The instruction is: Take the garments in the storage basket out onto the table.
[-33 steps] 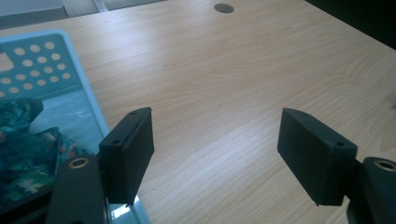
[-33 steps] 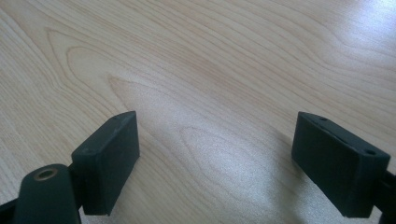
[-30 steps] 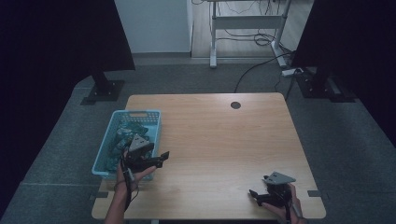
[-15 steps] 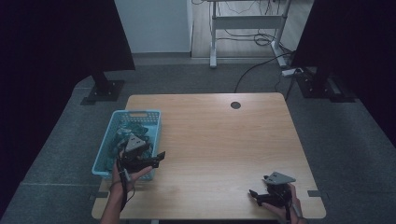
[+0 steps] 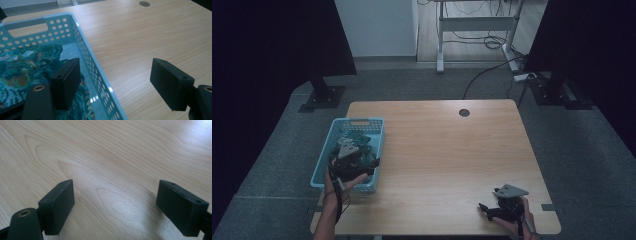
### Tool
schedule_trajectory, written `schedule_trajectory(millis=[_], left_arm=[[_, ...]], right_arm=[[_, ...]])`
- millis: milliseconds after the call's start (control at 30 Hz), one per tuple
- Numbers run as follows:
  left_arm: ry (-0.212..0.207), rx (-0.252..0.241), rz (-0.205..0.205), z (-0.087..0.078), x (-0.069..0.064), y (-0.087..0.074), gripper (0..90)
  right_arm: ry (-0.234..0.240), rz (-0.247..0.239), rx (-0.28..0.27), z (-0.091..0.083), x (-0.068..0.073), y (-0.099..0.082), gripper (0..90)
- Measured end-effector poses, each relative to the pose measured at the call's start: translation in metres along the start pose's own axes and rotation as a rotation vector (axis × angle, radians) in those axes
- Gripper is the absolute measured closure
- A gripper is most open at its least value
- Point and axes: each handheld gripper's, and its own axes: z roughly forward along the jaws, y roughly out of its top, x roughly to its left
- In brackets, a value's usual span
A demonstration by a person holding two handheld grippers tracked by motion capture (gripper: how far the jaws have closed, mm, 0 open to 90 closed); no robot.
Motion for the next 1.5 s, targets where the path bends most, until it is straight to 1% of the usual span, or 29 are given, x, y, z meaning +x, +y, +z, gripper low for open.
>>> schedule_trajectory(millis=[133,367,567,633,733,867,1000,1167,1267,1300,1433,1500], left_arm=[[-0.001,-0.002,-0.008,-0.002,0.004,-0.001,24.6],[0.01,-0.003,-0.015,-0.005,0.009,-0.002,24.8],[0.035,0.002,-0.027,-0.008,0.016,-0.004,24.5],[0.056,-0.001,-0.032,-0.01,0.019,-0.004,23.5],[0.071,-0.007,-0.045,-0.013,0.024,-0.004,23.4],[0.08,-0.011,-0.055,-0.017,0.029,-0.003,23.3],[0.081,-0.003,-0.056,-0.02,0.033,-0.004,23.2],[0.083,0.008,-0.065,-0.019,0.037,-0.008,23.0],[0.096,0.018,-0.068,-0.019,0.041,-0.01,22.6],[0.104,0.019,-0.072,-0.019,0.043,-0.011,22.6],[0.115,0.024,-0.089,-0.019,0.051,-0.015,22.6],[0.124,0.037,-0.091,-0.018,0.054,-0.017,22.8]], right_arm=[[0.0,0.0,0.0,0.0,0.0,0.0,15.2],[0.0,0.0,0.0,0.0,0.0,0.0,15.2],[-0.002,0.0,0.0,0.0,0.0,0.0,15.1],[-0.002,0.0,0.0,0.0,0.0,0.0,15.0],[-0.002,0.0,0.0,0.0,0.0,0.0,15.0],[-0.003,0.0,0.001,0.0,0.0,0.0,14.9],[-0.003,0.0,0.0,0.0,0.0,0.0,15.0],[-0.003,0.0,0.001,0.0,0.0,0.0,15.0],[-0.003,0.0,0.001,0.0,0.0,0.0,15.0],[-0.003,0.0,0.001,0.0,0.0,0.0,15.0],[-0.003,0.0,0.001,0.0,0.0,0.0,15.0],[-0.003,0.0,0.001,0.0,0.0,0.0,15.0]])
